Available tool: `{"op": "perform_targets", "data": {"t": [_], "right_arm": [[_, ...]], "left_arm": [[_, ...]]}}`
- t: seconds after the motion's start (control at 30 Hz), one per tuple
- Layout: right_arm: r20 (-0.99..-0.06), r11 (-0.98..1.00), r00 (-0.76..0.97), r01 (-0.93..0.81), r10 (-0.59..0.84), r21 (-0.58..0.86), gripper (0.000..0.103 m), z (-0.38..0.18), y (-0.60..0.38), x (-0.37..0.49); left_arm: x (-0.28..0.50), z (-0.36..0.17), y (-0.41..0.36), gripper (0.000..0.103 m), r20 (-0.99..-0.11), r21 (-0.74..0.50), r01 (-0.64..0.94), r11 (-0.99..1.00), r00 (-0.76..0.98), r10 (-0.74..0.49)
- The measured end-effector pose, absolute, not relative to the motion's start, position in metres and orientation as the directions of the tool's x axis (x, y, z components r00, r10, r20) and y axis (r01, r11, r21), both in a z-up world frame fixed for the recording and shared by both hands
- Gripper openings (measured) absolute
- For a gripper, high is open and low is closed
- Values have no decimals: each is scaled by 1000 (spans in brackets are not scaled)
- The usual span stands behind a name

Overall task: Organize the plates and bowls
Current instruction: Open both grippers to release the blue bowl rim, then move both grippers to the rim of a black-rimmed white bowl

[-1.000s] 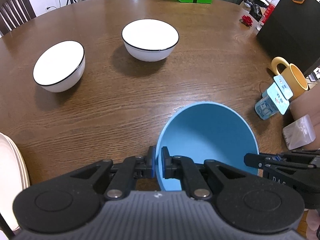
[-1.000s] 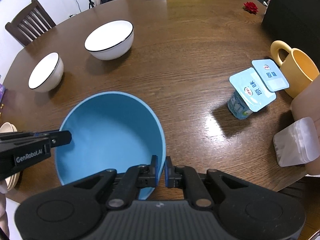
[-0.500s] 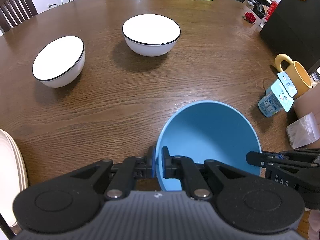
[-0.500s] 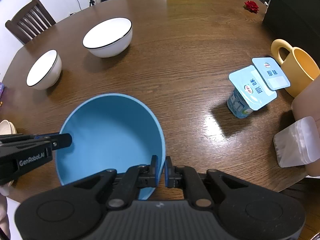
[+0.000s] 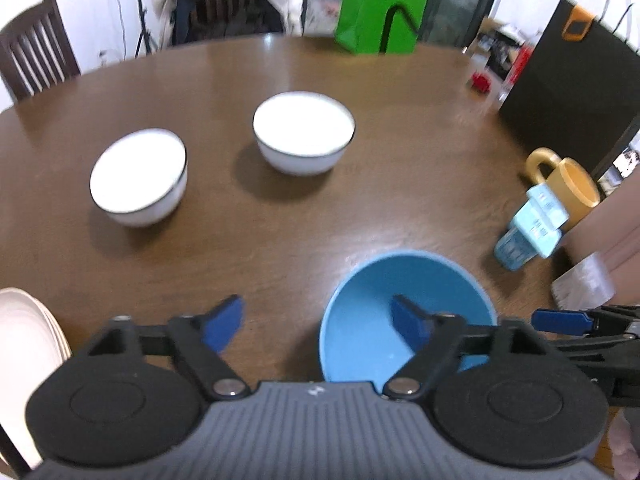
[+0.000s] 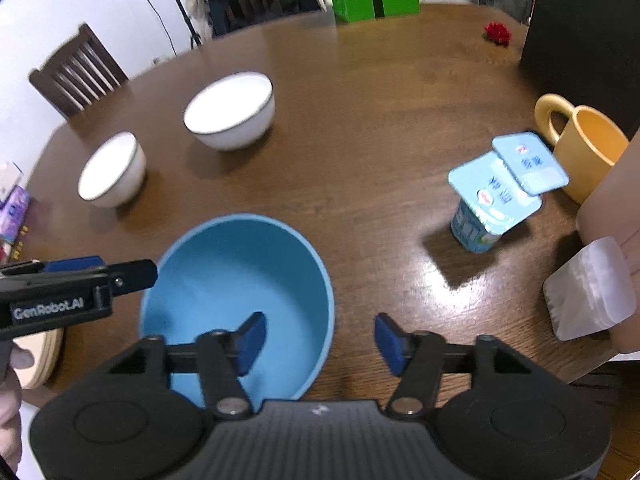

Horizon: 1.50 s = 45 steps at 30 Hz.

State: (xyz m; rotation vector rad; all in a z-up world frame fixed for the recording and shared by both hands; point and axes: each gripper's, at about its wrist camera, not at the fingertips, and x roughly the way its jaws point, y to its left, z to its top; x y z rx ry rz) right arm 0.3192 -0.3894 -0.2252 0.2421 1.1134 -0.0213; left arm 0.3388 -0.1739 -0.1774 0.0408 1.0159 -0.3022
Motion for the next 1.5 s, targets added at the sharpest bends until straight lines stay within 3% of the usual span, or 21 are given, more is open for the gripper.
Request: {"op": "perform_targets", "data": {"t": [0.07, 0.13, 0.23, 0.9, 1.5], "right_arm": [[-876, 974, 472, 137, 96, 181, 82, -216, -391, 313], [-862, 975, 498, 134, 90, 179, 95, -206, -391, 305], [-845, 975, 531, 141, 72, 172, 103, -194, -392, 293], [-776, 977, 631, 160, 9, 141, 103, -157, -380, 236], [-762, 983, 644, 90, 63, 158, 103, -139, -341, 287]], "left_arm": [[332, -167, -171, 103, -814, -103, 277, 955, 528, -241], [324, -158, -168, 103, -785, -88, 286, 954, 570, -243], [315, -151, -166, 103, -776, -59, 293, 954, 587, -229], [261, -117, -135, 103, -639, -71, 233, 970, 736, -223], [307, -98, -90, 103, -663, -39, 171, 984, 733, -154]]}}
